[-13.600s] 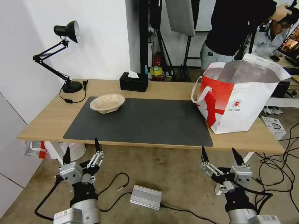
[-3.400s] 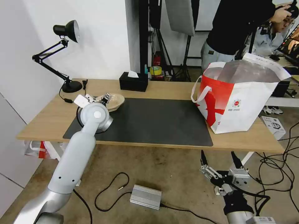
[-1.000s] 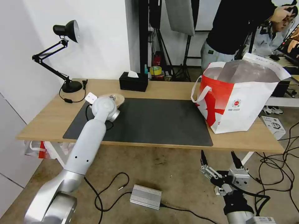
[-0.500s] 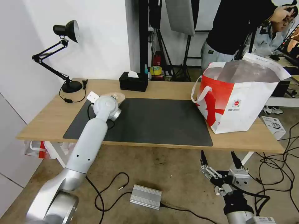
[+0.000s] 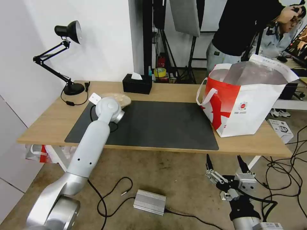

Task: Pick up the trash from the table and place it into the takeout bag.

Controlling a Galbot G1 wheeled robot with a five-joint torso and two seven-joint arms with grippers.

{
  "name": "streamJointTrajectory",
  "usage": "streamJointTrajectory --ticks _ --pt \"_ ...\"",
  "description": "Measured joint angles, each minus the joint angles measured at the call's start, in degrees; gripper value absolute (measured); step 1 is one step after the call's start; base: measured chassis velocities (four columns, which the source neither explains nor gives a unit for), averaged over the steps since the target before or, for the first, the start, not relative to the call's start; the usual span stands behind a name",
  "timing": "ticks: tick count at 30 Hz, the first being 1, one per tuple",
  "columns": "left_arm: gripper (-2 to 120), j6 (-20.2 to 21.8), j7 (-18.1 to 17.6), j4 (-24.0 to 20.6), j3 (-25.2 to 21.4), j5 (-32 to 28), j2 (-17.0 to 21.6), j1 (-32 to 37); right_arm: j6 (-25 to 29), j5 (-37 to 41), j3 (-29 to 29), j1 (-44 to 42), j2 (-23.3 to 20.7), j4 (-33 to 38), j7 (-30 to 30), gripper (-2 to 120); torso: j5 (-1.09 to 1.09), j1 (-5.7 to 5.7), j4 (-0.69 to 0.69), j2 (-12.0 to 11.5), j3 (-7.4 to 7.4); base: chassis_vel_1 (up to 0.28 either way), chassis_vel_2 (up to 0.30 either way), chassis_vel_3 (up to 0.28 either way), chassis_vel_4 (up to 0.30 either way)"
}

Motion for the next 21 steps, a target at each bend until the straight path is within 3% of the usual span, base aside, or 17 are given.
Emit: streamJointTrajectory --ticks 2,12,21 --pt "0 0.0 0.1 0.0 0.0 0.1 0.0 0.1 0.0 0.0 0.0 0.0 0.0 0.0 0.0 100 0.00 0.00 0.00 0.0 0.00 0.000 0.000 0.000 0.000" --pt "0 -0.1 0.1 -0.2 -0.1 0.8 0.1 0.6 0.0 0.0 0.0 0.0 0.0 0.0 0.0 100 0.00 0.00 0.00 0.0 0.00 0.000 0.000 0.000 0.000" --pt "0 -0.6 0.1 -3.8 0.5 0.9 0.8 1.4 0.0 0.0 0.0 0.0 0.0 0.0 0.0 100 -0.01 0.00 0.00 0.0 0.00 0.000 0.000 0.000 0.000"
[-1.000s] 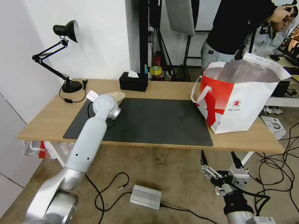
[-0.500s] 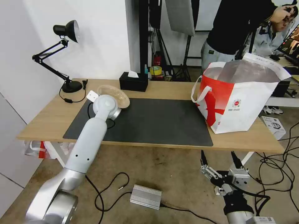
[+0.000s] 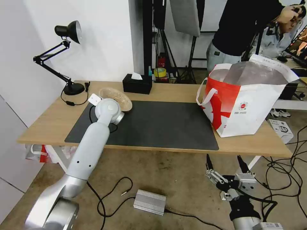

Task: Pick up the trash from the table and place it into the takeout bag.

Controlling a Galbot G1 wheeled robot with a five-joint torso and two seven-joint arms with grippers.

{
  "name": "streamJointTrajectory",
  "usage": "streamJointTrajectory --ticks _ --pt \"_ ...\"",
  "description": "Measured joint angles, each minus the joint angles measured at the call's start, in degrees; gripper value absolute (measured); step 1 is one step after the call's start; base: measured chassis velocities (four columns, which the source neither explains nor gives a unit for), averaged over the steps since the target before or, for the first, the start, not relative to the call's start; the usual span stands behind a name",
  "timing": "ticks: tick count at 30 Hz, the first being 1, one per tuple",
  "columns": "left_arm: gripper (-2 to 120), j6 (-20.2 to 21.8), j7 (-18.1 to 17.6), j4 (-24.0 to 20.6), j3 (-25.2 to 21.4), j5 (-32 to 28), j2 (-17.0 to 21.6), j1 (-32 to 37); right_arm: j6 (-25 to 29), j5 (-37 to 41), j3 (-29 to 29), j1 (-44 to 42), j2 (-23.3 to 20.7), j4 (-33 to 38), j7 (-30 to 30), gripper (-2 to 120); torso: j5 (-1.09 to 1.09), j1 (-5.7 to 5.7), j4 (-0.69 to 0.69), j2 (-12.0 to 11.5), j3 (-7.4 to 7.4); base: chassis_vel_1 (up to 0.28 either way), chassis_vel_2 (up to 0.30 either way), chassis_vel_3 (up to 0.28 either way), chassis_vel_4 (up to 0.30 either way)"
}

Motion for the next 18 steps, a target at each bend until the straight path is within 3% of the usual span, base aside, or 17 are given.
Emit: streamJointTrajectory --ticks 8,18 --pt "0 -0.7 -0.9 -8.4 1.6 -3.1 2.9 -0.2 0.0 0.0 0.0 0.0 0.0 0.0 0.0 100 0.00 0.00 0.00 0.0 0.00 0.000 0.000 0.000 0.000" --pt "0 -0.9 -0.3 -13.9 3.3 -5.0 5.3 -2.0 0.0 0.0 0.0 0.0 0.0 0.0 0.0 100 0.00 0.00 0.00 0.0 0.00 0.000 0.000 0.000 0.000"
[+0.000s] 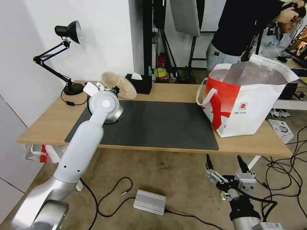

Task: Pick up the trash from the table and place it into the takeout bag.

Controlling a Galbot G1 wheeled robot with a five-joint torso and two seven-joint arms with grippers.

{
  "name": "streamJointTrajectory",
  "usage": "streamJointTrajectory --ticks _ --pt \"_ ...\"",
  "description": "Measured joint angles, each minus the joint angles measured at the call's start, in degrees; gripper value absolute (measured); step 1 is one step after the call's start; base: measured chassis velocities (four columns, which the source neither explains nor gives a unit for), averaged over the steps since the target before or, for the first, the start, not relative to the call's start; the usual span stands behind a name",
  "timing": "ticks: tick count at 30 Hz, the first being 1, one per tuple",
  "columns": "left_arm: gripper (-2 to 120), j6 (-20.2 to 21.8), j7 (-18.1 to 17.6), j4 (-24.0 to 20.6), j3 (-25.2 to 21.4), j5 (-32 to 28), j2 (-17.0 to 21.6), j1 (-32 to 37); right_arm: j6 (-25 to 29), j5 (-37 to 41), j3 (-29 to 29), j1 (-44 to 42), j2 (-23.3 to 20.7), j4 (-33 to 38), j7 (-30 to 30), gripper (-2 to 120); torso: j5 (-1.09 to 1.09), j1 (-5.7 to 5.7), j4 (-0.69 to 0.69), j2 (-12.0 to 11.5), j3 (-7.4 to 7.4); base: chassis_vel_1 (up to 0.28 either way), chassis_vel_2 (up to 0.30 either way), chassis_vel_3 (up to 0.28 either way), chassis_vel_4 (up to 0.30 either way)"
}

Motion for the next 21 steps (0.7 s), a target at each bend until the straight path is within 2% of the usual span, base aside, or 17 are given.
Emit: streamJointTrajectory --ticks 5,14,21 --pt "0 -0.1 0.4 -1.8 0.6 -0.3 0.9 -0.5 0.0 0.0 0.0 0.0 0.0 0.0 0.0 100 0.00 0.00 0.00 0.0 0.00 0.000 0.000 0.000 0.000" --pt "0 -2.5 6.5 -5.8 3.7 -0.8 3.0 -2.5 0.0 0.0 0.0 0.0 0.0 0.0 0.0 100 0.00 0.00 0.00 0.0 0.00 0.000 0.000 0.000 0.000" --pt "0 -4.5 9.9 -6.5 7.5 -0.9 2.9 -6.1 0.0 0.0 0.0 0.0 0.0 0.0 0.0 100 0.00 0.00 0.00 0.0 0.00 0.000 0.000 0.000 0.000"
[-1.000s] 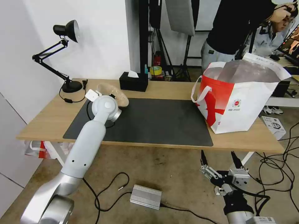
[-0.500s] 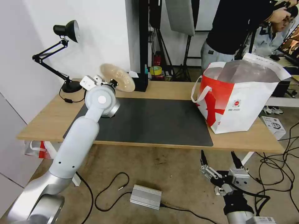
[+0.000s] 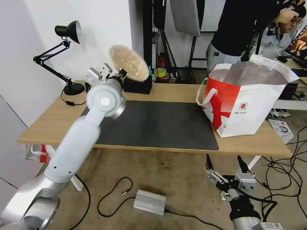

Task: Pick up the trash from the table and place it into the takeout bag.

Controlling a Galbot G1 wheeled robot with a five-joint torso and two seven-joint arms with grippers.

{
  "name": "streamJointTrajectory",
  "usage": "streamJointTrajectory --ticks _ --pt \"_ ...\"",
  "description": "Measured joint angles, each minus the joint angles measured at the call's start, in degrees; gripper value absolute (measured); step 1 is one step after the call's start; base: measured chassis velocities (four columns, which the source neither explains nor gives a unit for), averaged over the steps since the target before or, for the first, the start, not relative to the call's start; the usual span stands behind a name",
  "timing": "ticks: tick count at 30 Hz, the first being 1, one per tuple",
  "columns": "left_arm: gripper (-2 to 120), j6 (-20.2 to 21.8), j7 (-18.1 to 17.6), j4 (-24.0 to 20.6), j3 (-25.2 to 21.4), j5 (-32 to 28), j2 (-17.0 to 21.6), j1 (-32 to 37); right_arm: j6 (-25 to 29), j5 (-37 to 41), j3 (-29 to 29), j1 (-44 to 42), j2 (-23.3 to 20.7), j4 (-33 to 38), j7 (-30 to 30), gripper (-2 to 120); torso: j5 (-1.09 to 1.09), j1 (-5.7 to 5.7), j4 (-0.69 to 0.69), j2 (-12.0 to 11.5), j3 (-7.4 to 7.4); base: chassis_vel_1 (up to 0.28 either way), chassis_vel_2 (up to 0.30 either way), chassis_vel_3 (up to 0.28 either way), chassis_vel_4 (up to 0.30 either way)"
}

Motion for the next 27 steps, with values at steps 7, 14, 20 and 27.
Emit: streamJointTrajectory --ticks 7,14,20,27 --pt "0 -0.8 0.7 2.8 5.2 0.1 -2.5 -4.8 0.0 0.0 0.0 0.0 0.0 0.0 0.0 100 0.01 0.00 0.00 0.0 0.00 0.000 0.000 0.000 0.000" --pt "0 -1.6 2.0 8.7 10.7 0.1 -6.6 -10.8 0.0 0.0 0.0 0.0 0.0 0.0 0.0 100 0.01 0.00 -0.01 0.0 0.00 0.000 0.000 0.000 0.000" --pt "0 -1.7 2.9 11.1 13.3 0.0 -8.6 -13.5 0.0 0.0 0.0 0.0 0.0 0.0 0.0 100 0.00 0.00 0.00 0.0 0.00 0.000 0.000 0.000 0.000" --pt "0 -2.0 3.9 13.0 15.5 -1.4 -10.6 -15.9 0.0 0.0 0.0 0.0 0.0 0.0 0.0 100 0.00 0.00 0.00 0.0 0.00 0.000 0.000 0.000 0.000"
